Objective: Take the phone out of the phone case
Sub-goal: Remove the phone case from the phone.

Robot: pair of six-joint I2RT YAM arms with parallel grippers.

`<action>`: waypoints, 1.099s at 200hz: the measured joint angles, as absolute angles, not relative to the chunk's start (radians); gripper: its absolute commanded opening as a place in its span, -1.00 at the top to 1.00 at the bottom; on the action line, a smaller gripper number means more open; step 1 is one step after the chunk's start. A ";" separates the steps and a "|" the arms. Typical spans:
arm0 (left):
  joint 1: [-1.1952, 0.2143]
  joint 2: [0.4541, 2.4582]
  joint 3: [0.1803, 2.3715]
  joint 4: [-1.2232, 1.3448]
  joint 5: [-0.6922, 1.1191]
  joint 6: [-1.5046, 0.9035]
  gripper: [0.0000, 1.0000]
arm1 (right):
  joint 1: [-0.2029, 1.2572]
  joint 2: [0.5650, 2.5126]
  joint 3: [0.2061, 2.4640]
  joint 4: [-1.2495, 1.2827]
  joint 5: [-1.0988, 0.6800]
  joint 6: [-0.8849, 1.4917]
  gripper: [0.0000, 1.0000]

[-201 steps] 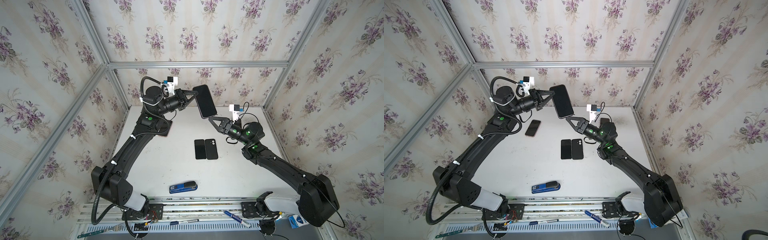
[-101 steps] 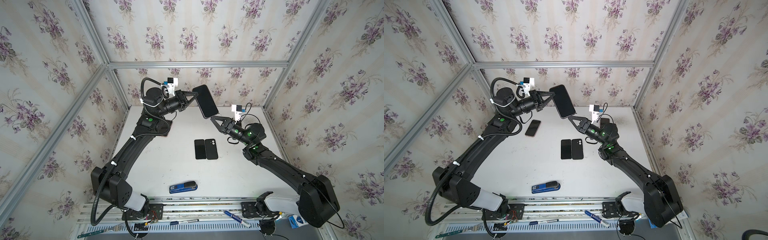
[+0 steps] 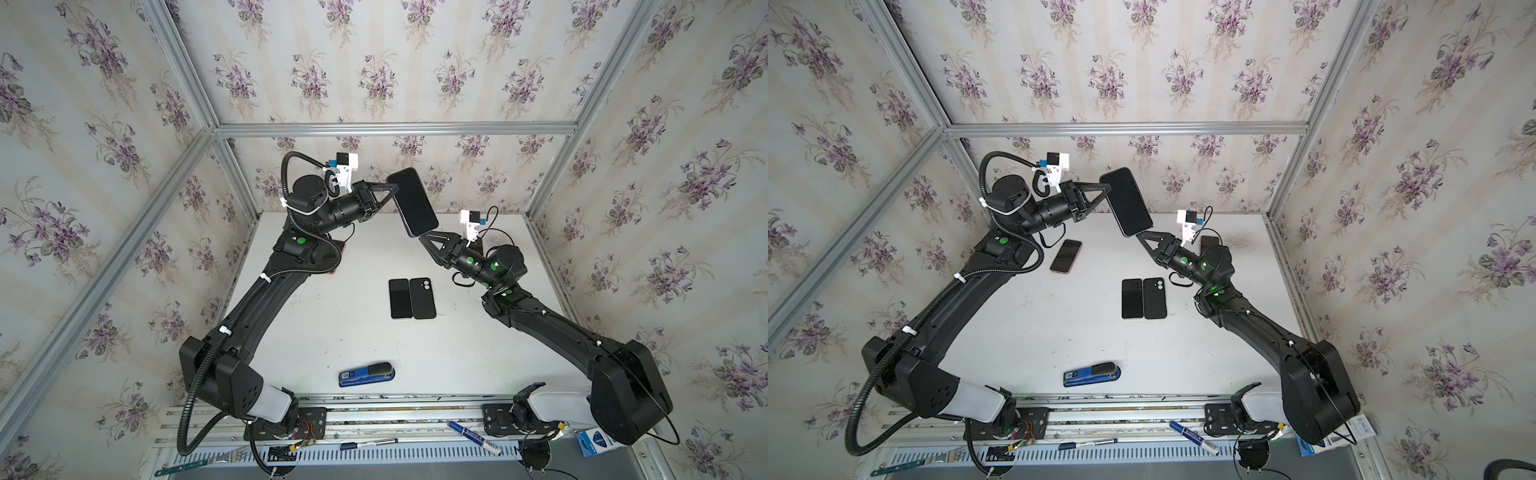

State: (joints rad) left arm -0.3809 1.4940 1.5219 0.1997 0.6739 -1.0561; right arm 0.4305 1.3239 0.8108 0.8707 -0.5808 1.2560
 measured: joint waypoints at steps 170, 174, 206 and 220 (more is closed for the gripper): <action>-0.393 1.507 1.495 0.144 0.719 -1.052 1.00 | 0.416 1.346 0.783 0.982 -0.541 1.328 0.11; -0.393 1.511 1.495 0.141 0.719 -1.053 1.00 | 0.416 1.340 0.774 0.978 -0.541 1.330 0.14; -0.406 1.537 1.469 0.141 0.712 -1.049 1.00 | 0.415 1.265 0.691 0.927 -0.538 1.339 0.46; -0.424 1.558 1.448 0.141 0.707 -1.045 1.00 | 0.414 1.226 0.644 0.888 -0.528 1.344 0.56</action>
State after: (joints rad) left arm -0.4240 1.5581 1.4483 0.1410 0.7074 -1.0447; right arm 0.4137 1.2259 0.6437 0.8875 -0.5282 1.3441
